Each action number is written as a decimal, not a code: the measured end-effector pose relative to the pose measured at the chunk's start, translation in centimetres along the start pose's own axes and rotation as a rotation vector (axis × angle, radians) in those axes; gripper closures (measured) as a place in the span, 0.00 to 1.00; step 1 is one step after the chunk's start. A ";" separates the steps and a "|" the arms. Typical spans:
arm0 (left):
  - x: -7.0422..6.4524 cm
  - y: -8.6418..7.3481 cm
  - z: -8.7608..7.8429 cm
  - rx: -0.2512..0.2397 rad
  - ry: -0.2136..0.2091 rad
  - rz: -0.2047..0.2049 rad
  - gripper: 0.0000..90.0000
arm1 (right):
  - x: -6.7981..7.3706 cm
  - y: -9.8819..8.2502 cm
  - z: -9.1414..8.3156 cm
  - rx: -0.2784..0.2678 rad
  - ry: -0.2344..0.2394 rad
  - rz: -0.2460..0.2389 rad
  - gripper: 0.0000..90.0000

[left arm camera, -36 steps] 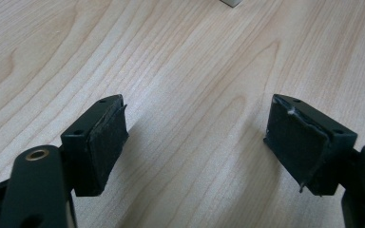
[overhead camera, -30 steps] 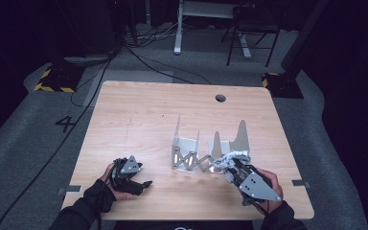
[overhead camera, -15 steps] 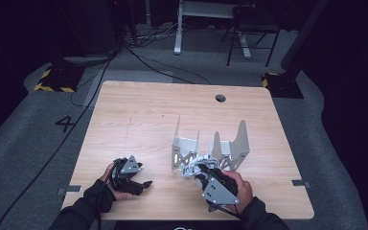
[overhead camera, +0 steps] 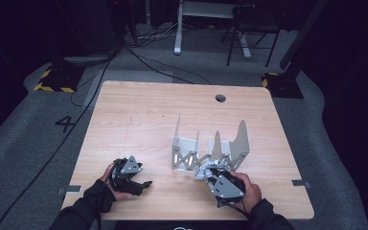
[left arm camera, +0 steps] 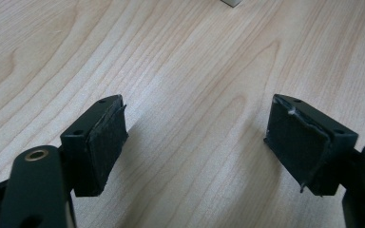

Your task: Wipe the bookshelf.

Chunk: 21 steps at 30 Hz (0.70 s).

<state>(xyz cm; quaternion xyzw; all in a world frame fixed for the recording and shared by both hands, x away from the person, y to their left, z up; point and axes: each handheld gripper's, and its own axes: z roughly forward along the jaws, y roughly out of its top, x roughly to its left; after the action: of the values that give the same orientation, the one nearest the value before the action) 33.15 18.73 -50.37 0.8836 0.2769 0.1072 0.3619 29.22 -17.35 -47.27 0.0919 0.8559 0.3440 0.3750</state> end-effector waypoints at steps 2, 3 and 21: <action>0.0 0.0 0.0 0.000 0.000 0.000 0.24 | -0.2 -0.3 -0.5 0.004 -0.010 0.004 0.85; 0.0 0.0 0.0 0.000 0.000 0.000 0.24 | -0.4 -0.5 -0.8 0.000 -0.017 0.007 0.85; 0.0 0.0 0.0 0.003 0.001 0.004 0.24 | -1.8 3.0 -2.5 -0.160 -0.103 0.030 0.85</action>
<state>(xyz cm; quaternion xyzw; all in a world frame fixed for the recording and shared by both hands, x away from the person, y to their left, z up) 33.18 18.69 -50.35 0.8846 0.2756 0.1080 0.3604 28.38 -17.15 -43.05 0.0922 0.8038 0.4116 0.4196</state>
